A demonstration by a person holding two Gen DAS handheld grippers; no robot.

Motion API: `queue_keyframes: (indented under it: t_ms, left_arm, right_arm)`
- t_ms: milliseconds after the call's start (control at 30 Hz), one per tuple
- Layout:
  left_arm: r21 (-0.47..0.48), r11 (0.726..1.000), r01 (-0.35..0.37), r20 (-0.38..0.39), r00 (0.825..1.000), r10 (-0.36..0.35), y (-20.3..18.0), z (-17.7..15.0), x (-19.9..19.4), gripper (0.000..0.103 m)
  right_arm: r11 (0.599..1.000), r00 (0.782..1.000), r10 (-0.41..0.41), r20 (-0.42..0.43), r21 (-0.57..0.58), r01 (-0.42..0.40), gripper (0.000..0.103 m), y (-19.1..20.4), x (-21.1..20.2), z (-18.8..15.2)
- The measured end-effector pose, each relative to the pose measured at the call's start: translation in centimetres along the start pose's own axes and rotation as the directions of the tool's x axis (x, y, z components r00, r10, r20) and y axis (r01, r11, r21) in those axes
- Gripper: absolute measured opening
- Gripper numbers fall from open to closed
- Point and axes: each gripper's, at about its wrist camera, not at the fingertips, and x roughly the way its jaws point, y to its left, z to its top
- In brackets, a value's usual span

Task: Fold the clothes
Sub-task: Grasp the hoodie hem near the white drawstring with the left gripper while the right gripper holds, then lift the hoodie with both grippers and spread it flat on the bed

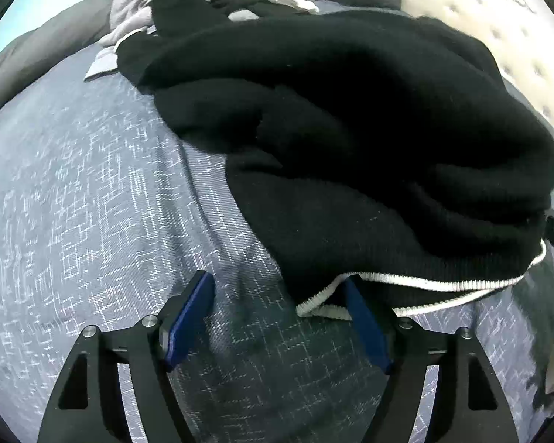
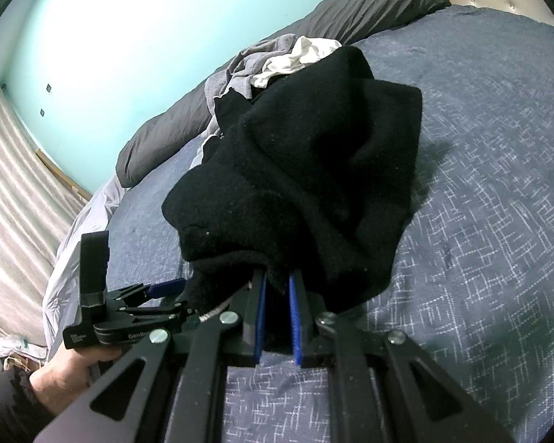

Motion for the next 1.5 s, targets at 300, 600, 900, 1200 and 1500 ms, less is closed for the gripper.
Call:
queue_keyframes:
  t_ms: [300,600,900,1200,1500]
  left_arm:
    - [0.047,0.999,-0.011,0.053,0.999,0.008,-1.8,-1.1,-2.5,0.046]
    - [0.072,0.997,-0.002,0.038,0.999,-0.001,-2.0,-1.0,-1.2,0.039]
    - [0.073,0.997,0.013,0.075,0.997,-0.019,-1.6,0.3,-1.6,0.013]
    - [0.062,0.998,0.019,0.16,0.987,-0.029,-0.9,0.5,-7.9,0.011]
    - [0.026,1.0,0.002,0.281,0.96,-0.01,0.3,0.0,-18.5,0.008]
  right_arm:
    - [1.0,1.0,0.004,-0.007,0.005,-0.004,0.011,-0.4,0.2,0.1]
    - [1.0,1.0,0.008,-0.016,0.007,-0.008,0.012,-0.6,0.4,0.2]
    - [0.999,0.999,0.033,-0.031,0.005,-0.033,0.012,-0.4,0.5,0.5]
    - [0.984,0.995,0.1,0.023,-0.149,-0.096,0.01,3.9,-2.8,0.9]
    - [0.96,0.985,0.161,0.069,-0.243,-0.139,0.009,10.0,-9.1,3.8]
